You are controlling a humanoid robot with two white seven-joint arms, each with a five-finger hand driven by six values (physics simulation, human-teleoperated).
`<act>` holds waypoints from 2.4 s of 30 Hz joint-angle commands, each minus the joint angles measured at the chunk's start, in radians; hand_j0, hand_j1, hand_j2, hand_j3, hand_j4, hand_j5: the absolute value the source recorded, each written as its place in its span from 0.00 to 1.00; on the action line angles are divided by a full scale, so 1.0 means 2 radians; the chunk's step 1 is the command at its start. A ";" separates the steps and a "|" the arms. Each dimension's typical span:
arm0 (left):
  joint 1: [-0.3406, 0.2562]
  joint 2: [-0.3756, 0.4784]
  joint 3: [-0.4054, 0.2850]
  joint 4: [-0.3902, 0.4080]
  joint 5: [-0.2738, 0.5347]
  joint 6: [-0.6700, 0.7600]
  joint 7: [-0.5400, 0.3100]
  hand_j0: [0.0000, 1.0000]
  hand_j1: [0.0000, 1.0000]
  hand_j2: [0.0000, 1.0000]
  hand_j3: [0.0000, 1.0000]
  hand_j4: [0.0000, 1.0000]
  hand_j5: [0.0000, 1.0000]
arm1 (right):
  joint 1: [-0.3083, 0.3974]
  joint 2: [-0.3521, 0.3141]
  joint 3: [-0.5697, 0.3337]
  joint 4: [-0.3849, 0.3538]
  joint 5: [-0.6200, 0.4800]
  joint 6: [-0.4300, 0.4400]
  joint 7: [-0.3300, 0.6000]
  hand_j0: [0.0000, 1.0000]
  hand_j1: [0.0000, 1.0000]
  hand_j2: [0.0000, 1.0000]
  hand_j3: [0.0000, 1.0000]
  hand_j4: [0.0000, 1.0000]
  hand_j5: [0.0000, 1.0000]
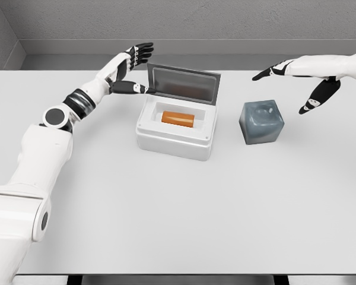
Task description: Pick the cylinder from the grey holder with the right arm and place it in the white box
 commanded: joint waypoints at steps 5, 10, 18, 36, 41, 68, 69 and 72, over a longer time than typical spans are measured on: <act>0.000 0.000 -0.001 -0.001 0.003 -0.001 0.000 0.93 0.93 0.93 0.93 0.93 0.93 | 0.000 0.000 -0.001 0.000 -0.003 0.001 0.000 1.00 1.00 1.00 1.00 1.00 1.00; 0.000 0.001 -0.001 -0.002 0.003 -0.001 0.000 0.93 0.93 0.93 0.93 0.93 0.93 | 0.000 0.000 -0.001 0.000 -0.003 0.001 0.000 1.00 1.00 1.00 1.00 1.00 1.00; 0.000 0.003 -0.008 -0.003 0.002 -0.001 0.000 0.95 0.95 0.95 0.95 0.95 0.95 | 0.001 0.001 -0.002 0.000 -0.003 0.001 0.000 1.00 1.00 1.00 1.00 1.00 1.00; 0.002 0.007 -0.008 -0.003 0.003 -0.001 0.000 1.00 1.00 1.00 1.00 1.00 1.00 | 0.000 0.000 -0.002 -0.003 -0.003 0.001 0.000 1.00 1.00 1.00 1.00 1.00 1.00; 0.000 0.007 -0.008 -0.003 0.005 -0.001 0.000 1.00 1.00 1.00 1.00 1.00 1.00 | 0.000 0.000 -0.002 -0.003 -0.003 0.001 0.000 1.00 1.00 1.00 1.00 1.00 1.00; 0.023 0.034 -0.050 -0.085 0.011 -0.001 0.000 1.00 1.00 1.00 1.00 1.00 1.00 | 0.000 -0.002 -0.002 -0.007 0.001 0.001 0.000 1.00 1.00 1.00 1.00 1.00 1.00; 0.023 0.034 -0.050 -0.085 0.011 -0.001 0.000 1.00 1.00 1.00 1.00 1.00 1.00 | 0.000 -0.002 -0.002 -0.006 0.000 0.001 0.000 1.00 1.00 1.00 1.00 1.00 1.00; 0.022 0.034 -0.050 -0.085 0.011 -0.001 0.000 1.00 1.00 1.00 1.00 1.00 1.00 | 0.000 -0.003 -0.002 -0.006 0.001 0.001 0.000 1.00 1.00 1.00 1.00 1.00 1.00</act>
